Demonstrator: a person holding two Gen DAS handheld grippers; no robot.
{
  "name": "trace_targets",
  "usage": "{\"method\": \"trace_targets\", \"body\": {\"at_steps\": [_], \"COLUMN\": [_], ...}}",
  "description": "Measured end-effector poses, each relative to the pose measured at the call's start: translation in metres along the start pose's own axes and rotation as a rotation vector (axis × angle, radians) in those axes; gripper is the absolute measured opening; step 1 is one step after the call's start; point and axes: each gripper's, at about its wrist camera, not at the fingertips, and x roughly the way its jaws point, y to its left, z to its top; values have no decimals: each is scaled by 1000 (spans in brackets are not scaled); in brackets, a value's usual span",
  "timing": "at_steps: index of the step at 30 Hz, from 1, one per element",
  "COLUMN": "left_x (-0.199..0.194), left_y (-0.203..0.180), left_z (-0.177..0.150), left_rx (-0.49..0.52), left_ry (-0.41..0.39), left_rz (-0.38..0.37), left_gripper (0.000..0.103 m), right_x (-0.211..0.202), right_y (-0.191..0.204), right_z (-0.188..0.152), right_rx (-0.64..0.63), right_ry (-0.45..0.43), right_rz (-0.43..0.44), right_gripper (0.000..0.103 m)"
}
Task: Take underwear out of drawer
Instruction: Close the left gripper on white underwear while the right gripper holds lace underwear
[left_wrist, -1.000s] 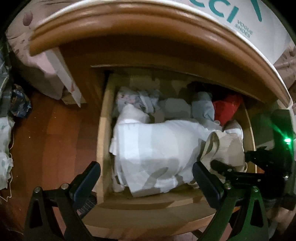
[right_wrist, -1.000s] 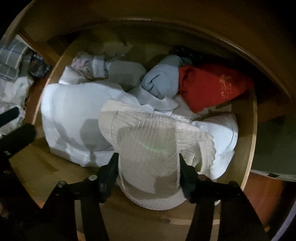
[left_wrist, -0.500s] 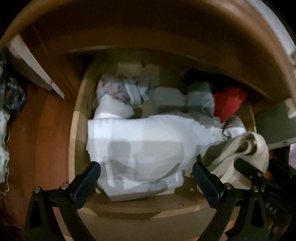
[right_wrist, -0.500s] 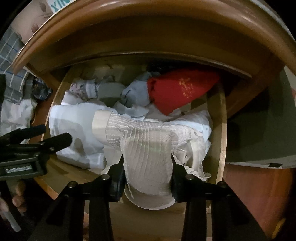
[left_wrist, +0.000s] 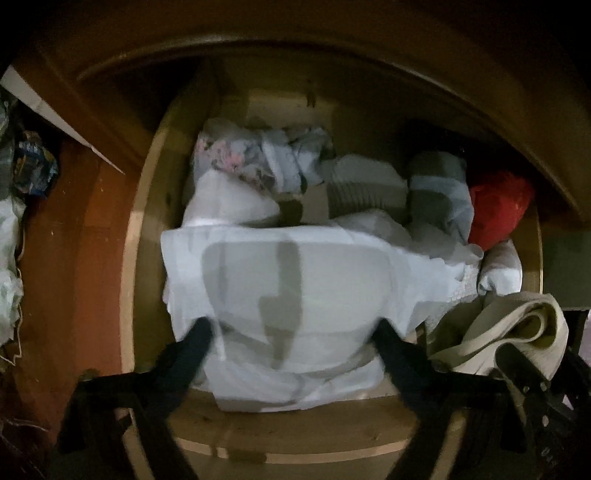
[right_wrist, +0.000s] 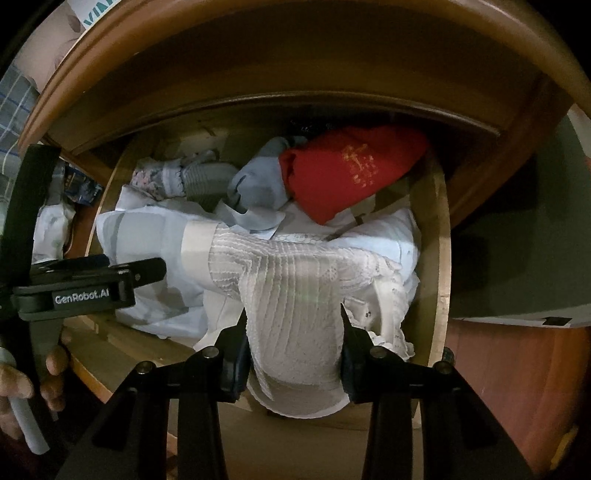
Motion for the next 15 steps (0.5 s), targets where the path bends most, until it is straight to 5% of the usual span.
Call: {"method": "trace_targets", "body": {"at_steps": [2,5,8,15], "left_x": [7,11,9,-10], "left_y": [-3,-11,-16,-5], "left_z": [-1,-4,-6,-11], "left_rx": [3,38,56,52], "left_ry": [34,47,38,-5], "left_rz": [-15,-23,-44,-70], "left_gripper": [48,29,18,15], "right_x": [0,1,2,4], "right_y": [0,0,2,5], "right_z": [0,1,1,1], "right_rx": [2,3,0,-19], "right_ry": [0,1,4,2], "right_rz": [2,3,4,-7], "right_gripper": [36,36,36,36]}}
